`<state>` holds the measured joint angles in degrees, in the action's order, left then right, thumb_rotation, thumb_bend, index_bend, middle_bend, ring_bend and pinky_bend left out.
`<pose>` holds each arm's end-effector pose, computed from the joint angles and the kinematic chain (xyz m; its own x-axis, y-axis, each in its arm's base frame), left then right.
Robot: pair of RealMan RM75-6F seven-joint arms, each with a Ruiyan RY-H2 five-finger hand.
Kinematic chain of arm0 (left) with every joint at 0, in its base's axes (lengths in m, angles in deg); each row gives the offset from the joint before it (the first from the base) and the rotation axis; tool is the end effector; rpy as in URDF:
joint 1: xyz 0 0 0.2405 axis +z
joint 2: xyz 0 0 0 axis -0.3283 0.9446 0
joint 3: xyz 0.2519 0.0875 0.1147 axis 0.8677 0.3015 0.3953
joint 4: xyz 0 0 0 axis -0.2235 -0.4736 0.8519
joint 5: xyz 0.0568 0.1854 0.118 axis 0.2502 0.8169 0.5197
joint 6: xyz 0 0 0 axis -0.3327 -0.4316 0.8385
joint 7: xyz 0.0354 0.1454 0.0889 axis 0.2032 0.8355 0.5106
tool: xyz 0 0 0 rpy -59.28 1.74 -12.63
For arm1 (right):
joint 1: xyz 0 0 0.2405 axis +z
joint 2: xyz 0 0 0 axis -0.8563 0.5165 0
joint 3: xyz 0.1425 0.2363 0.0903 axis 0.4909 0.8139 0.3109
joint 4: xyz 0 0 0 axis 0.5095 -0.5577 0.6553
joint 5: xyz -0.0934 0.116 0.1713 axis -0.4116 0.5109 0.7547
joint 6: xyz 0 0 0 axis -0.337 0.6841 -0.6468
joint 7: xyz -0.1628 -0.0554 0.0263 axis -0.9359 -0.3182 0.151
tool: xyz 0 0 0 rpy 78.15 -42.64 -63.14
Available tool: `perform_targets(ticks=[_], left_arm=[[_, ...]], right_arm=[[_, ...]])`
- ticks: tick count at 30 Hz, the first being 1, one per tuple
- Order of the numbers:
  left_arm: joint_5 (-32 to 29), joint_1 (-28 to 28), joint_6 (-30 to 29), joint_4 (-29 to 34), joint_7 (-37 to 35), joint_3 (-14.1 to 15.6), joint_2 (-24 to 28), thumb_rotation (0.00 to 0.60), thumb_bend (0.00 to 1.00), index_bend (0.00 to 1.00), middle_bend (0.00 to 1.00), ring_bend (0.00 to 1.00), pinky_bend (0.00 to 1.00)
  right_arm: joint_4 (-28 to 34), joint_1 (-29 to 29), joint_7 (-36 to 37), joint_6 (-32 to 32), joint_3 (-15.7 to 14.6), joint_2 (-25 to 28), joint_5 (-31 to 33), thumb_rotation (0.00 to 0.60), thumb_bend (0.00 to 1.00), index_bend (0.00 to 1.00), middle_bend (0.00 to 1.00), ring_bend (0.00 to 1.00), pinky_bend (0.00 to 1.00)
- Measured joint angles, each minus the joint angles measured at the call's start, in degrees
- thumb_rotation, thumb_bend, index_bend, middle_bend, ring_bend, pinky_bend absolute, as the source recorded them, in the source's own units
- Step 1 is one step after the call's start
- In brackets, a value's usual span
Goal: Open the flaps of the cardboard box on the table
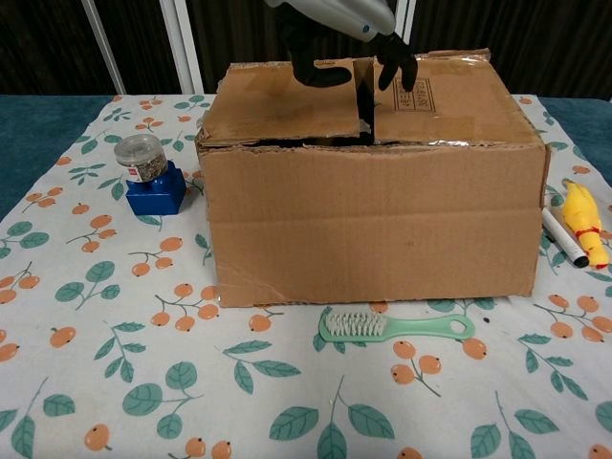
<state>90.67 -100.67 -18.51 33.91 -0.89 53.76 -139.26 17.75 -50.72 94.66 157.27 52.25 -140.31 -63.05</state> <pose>0.0740 0.4604 -0.0039 0.9029 -0.1757 0.3924 0.0539 -0.8592 -0.5087 -0.3847 -0.2576 0.1918 0.3630 0.1840 0.9134 -0.9302 0.1277 0.3440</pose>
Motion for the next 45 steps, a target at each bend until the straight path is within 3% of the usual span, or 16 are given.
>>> perform_targets(ticks=[24,38,45], left_arm=[[-0.2,-2.0,-2.2,-1.7,-2.1,4.8,-2.1,0.6,0.67,0.21,0.34,0.24,0.3],[-0.2,-2.8,-3.9,-1.4,-2.7,5.1,-0.8,0.6,0.69,0.31,0.48,0.34,0.38],[-0.2,-3.3,-4.4,-0.3,-2.8,4.8,1.7,0.6,0.69,0.32,0.5,0.36,0.39]], right_arm=[[0.8,-0.9,-0.1,-1.0,1.2,0.1,-0.9,0.6,0.32,0.0,0.0,0.0,0.22],[0.5,-1.1,0.3,-1.3,1.6,0.0,-1.7,0.6,0.33,0.01,0.0,0.0,0.22],[0.7,-1.2,0.3,-1.4,1.8,-0.1,-1.8,0.6,0.34,0.01,0.0,0.0,0.22]])
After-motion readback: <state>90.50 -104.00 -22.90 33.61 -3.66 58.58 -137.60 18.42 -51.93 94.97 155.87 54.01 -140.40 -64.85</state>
